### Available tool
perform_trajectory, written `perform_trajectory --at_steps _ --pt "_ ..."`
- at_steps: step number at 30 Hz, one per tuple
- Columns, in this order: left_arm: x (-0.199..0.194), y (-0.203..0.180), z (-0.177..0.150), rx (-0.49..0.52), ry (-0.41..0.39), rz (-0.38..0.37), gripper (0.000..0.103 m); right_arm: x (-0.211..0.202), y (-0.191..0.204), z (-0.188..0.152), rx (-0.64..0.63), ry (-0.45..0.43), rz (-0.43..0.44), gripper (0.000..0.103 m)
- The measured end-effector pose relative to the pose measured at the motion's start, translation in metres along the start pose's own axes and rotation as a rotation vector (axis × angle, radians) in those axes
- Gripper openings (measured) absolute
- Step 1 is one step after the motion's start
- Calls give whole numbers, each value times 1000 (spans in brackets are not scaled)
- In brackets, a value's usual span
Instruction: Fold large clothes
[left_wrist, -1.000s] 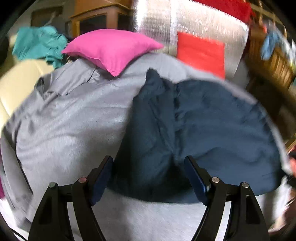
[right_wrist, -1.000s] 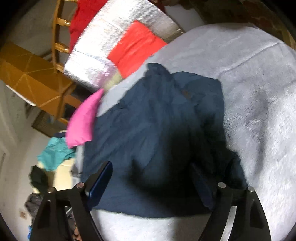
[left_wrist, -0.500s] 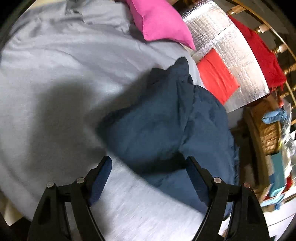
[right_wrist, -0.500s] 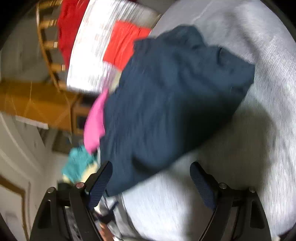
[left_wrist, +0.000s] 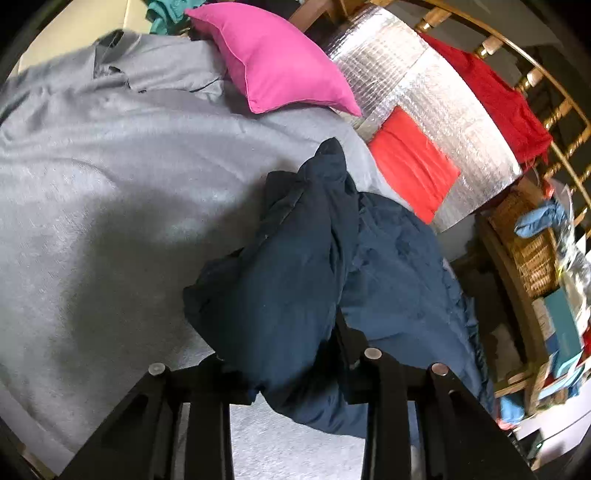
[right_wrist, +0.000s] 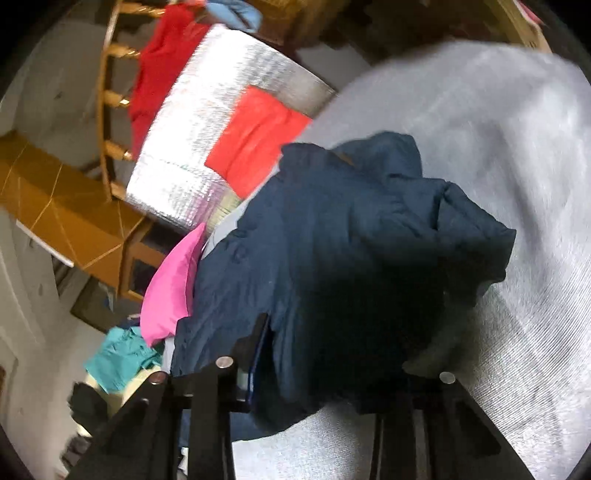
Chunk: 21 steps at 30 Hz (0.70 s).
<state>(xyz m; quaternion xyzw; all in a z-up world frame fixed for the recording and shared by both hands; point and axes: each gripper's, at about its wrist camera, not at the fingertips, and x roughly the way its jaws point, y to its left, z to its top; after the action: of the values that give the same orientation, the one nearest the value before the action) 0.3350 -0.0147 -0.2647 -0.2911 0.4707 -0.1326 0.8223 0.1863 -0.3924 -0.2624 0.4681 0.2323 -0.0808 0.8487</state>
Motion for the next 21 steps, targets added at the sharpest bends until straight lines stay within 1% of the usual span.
perform_trajectory --at_steps 1,2,3,4,5,6,7,8,9,10,11,12,13,15,16,17,18,19,20,21 --pt "3 2 -3 8 19 23 34 4 0 1 -6 10 -20 37" --pt "9 2 -5 13 39 49 36 12 -6 0 5 44 -63 37" --pt "12 3 -6 20 50 81 44 18 -13 -2 32 75 -79 40" --pt "13 3 -7 30 54 110 54 21 -21 -4 77 94 -69 43" --pt "12 3 -7 35 58 144 61 20 -26 -5 115 100 -53 44" --pt "10 4 -7 32 62 166 69 18 -26 -4 125 111 -56 52" --pt "6 5 -7 23 68 168 69 16 -24 -4 128 133 -66 66" --pt "0 6 -8 14 75 154 69 13 -20 -5 130 165 -59 72" --pt "-8 6 -9 12 74 132 69 8 -16 -8 127 190 -35 75" --pt "-15 6 -11 18 63 127 69 5 -11 -11 108 215 -32 75" --pt "-25 4 -12 33 28 144 69 3 -5 -14 78 247 -43 75" --pt "-38 1 -13 61 -29 175 69 1 5 -20 31 304 -56 75" --pt "-45 -3 -13 80 -64 185 70 -3 11 -25 7 335 -45 75" --pt "-57 -16 -12 150 -136 189 74 -12 27 -30 -29 361 -4 75" --pt "-56 -23 -14 185 -149 201 76 -16 37 -31 -57 350 12 74" --pt "-51 -29 -14 214 -150 212 76 -18 46 -31 -90 333 22 72" --pt "-44 -36 -18 246 -134 218 76 -20 57 -30 -144 302 22 69" --pt "-40 -40 -21 265 -118 219 76 -21 69 -28 -206 258 7 61" --pt "-30 -46 -26 299 -83 224 76 -19 75 -27 -244 224 -8 57" --pt "-22 -50 -31 327 -50 236 76 -14 78 -26 -262 212 -21 52"
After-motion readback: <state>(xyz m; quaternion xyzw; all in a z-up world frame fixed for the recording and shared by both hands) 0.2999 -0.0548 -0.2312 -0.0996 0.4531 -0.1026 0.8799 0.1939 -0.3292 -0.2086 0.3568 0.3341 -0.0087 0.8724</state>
